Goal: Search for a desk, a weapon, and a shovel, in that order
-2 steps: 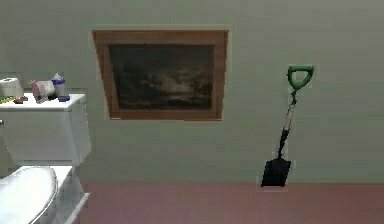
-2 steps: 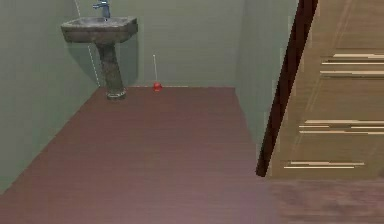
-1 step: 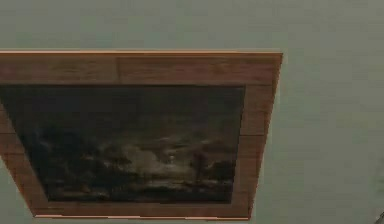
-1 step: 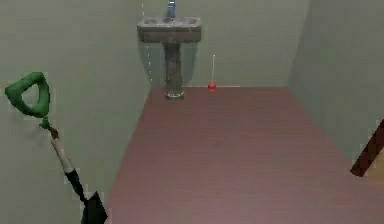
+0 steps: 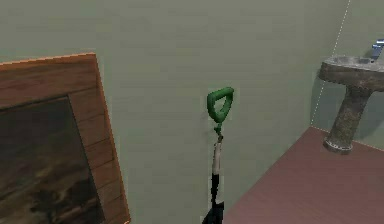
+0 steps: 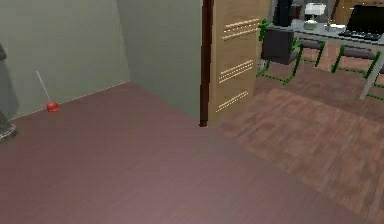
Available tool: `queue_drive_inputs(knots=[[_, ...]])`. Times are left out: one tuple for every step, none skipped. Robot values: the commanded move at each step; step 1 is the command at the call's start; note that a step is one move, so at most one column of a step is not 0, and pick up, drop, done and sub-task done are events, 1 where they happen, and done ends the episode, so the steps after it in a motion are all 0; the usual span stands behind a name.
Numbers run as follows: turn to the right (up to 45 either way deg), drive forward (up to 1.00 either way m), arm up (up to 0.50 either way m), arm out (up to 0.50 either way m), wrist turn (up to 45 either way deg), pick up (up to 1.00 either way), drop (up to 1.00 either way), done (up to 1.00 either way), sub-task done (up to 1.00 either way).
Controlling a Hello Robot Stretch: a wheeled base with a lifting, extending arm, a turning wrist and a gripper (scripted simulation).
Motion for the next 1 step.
queue_drive_inputs(knots=[[0.0, 0.0, 0.0, 0.0, 0.0, 0.0, 0.0, 1.0, 0.0]])
